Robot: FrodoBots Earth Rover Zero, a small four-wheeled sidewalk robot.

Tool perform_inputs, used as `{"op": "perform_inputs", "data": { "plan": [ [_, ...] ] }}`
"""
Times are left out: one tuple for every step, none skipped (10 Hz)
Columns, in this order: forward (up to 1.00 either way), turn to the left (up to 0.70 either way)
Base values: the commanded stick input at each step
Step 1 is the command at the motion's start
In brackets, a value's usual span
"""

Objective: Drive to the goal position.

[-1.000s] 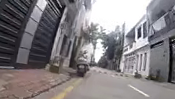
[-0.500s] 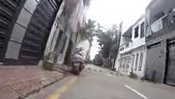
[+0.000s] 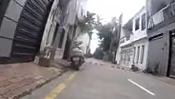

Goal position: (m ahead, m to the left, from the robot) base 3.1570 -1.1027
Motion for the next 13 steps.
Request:
{"op": "perform_inputs", "data": {
  "plan": [
    [0.5, 0.0],
    [0.5, 0.0],
    [0.5, 0.0],
    [0.5, 0.0],
    [0.5, 0.0],
    [0.5, 0.0],
    [0.5, -0.12],
    [0.5, -0.33],
    [0.5, -0.5],
    [0.5, -0.29],
    [0.5, -0.02],
    [0.5, 0.0],
    [0.5, 0.0]
  ]
}}
